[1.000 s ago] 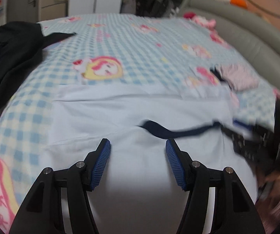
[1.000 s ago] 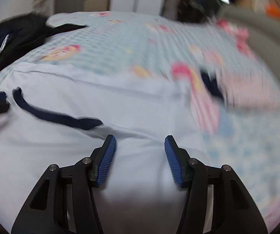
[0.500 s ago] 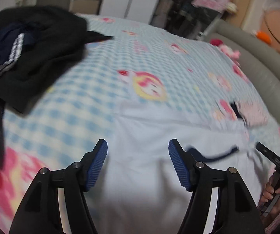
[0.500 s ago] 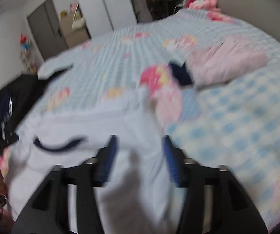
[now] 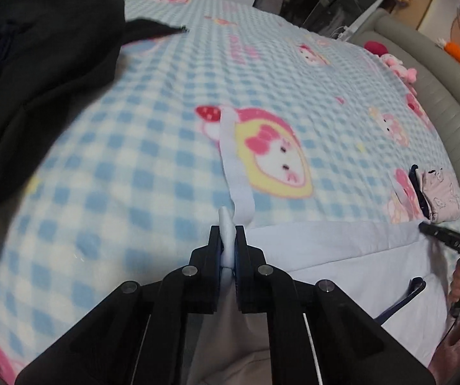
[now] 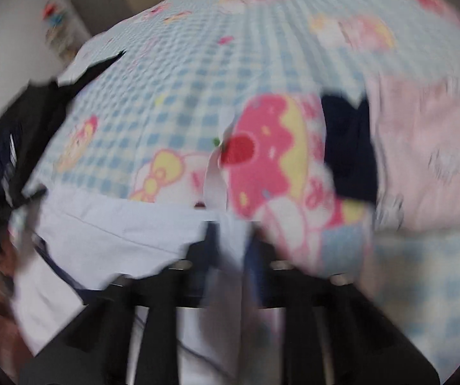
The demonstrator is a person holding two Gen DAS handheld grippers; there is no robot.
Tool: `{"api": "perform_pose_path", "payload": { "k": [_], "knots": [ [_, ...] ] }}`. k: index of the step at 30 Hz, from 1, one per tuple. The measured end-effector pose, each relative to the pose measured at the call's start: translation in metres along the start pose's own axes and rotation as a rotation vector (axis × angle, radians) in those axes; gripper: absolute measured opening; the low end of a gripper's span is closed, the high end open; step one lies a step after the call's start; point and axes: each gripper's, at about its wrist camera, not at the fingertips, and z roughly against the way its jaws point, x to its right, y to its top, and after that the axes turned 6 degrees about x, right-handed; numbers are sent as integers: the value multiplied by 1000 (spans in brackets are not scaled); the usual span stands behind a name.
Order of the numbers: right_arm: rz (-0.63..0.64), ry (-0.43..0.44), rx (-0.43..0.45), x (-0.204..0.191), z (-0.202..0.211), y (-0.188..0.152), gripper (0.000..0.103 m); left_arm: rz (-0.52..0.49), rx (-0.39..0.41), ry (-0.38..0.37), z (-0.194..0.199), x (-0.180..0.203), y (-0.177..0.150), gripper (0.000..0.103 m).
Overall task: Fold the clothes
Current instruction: 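Grasp the shirt's folded edge with both tools and fold it over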
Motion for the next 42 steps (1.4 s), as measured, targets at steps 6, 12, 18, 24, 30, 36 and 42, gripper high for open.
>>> {"api": "perform_pose_path", "payload": {
  "k": [6, 12, 18, 24, 30, 36, 42],
  "knots": [
    [118, -18, 158, -30, 58, 1, 6, -138, 95, 36, 54, 21, -8, 7],
    [300, -20, 307, -86, 145, -72, 5, -278, 226, 39, 152, 40, -48, 7],
    [258, 12, 204, -90, 157, -157, 5, -293, 150, 46, 170, 33, -112, 7],
    [157, -49, 112, -70, 152, -184, 6, -318, 90, 99, 168, 34, -152, 11],
    [103, -94, 33, -71, 156, -197, 9, -198, 104, 111, 192, 16, -167, 32],
    [-69, -115, 92, -49, 185, -193, 31, 122, 161, -90, 221, -30, -156, 35],
    [-165, -36, 164, -47, 195, -163, 38, 277, 104, -115, 175, -34, -152, 32]
  ]
}}
